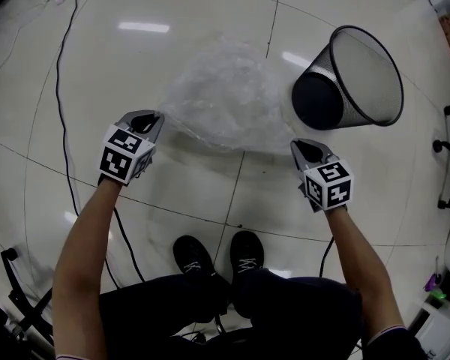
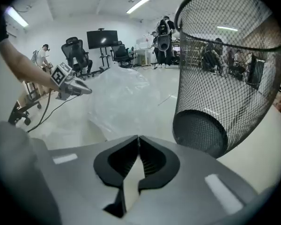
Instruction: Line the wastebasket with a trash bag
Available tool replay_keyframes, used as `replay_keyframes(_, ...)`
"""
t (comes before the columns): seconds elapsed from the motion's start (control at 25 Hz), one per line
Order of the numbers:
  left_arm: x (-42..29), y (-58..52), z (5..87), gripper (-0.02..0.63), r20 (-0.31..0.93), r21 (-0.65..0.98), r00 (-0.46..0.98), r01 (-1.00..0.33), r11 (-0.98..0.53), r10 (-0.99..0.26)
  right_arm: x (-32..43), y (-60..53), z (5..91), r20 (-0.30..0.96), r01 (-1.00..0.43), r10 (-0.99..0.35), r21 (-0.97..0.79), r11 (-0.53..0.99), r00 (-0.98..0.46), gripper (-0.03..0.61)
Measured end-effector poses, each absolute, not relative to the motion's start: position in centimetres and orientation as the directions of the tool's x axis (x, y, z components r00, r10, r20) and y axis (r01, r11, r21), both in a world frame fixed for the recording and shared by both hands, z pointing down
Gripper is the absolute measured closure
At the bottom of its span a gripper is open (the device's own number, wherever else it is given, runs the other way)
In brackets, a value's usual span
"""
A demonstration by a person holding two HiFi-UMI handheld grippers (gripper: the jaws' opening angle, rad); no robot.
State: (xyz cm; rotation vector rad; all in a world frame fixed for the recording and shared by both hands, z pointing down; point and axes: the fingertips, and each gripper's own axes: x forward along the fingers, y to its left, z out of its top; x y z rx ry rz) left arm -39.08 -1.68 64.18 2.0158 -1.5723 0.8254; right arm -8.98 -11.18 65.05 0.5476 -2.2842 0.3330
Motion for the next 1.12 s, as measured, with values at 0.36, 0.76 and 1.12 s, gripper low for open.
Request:
replay_keyframes(0.36, -38.5, -0.8, 52.6, 0.601, 0.638, -0.110, 0.174, -0.944, -0.312, -0.750, -8.5, -11.1, 55.4, 0.614, -0.469, -0.366, -0.008, 0.883, -0.700, 0.575)
replay_keyframes(0.76, -35.1, 0.9, 39.7, 0.601, 0.511, -0.194, 0.168, -0.933, -0.304, -0.843, -4.9, -11.4, 42.2, 0.469, -0.511, -0.496, 0.105, 0.853, -0.731, 0.575)
replay_keyframes(1.12, -29.6, -0.7, 27.9, 0.601, 0.353, -0.217, 0.221, -0.926, -0.309, -0.909, -0.6, -12.2, 29.2, 0.342, -0.529, -0.567, 0.206, 0.823, -0.749, 0.576)
